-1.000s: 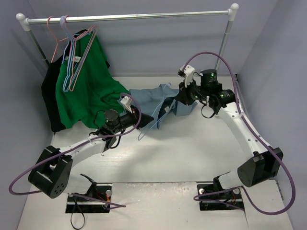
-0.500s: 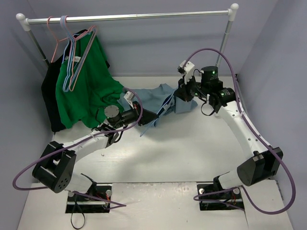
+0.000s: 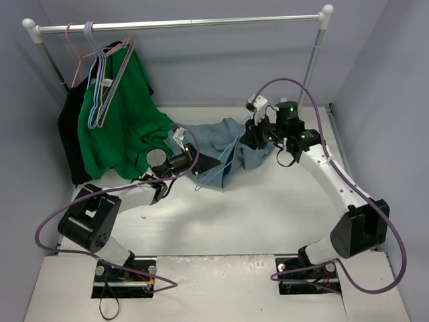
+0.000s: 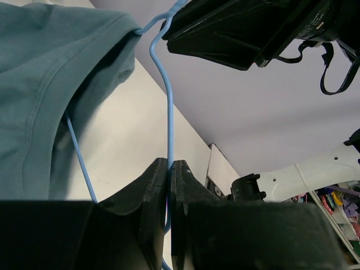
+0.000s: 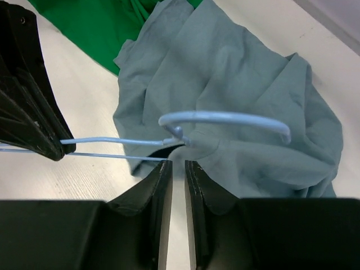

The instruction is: Place the t-shirt on the hanger

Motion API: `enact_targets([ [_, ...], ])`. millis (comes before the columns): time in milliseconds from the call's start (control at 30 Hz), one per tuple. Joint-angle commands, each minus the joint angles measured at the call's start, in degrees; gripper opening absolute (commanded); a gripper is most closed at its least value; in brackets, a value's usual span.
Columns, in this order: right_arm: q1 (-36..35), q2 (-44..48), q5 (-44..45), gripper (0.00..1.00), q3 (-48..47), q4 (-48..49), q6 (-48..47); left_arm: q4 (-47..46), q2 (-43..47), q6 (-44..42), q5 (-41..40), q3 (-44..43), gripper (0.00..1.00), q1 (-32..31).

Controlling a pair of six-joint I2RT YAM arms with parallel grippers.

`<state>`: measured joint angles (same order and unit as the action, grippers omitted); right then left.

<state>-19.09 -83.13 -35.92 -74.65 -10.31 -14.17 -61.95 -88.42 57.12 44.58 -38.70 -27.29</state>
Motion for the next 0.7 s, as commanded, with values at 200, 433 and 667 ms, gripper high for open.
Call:
enact_targets([
  [200, 0.4, -1.6, 2.3, 0.36, -0.6, 7.2, 2.2, -9.1, -2.5, 0.7, 0.0, 0.4, 0.0, 0.2],
  [433, 0.5, 4.5, 8.0, 0.43, 4.8, 7.9, 2.9, -11.4, -6.6, 1.9, -0.2, 0.5, 0.0, 0.2],
  [667, 0.6, 9.3, 15.1, 0.54, 13.3, 9.7, 3.6, -11.5, -8.3, 2.6, 0.7, -1.0, 0.0, 0.3],
])
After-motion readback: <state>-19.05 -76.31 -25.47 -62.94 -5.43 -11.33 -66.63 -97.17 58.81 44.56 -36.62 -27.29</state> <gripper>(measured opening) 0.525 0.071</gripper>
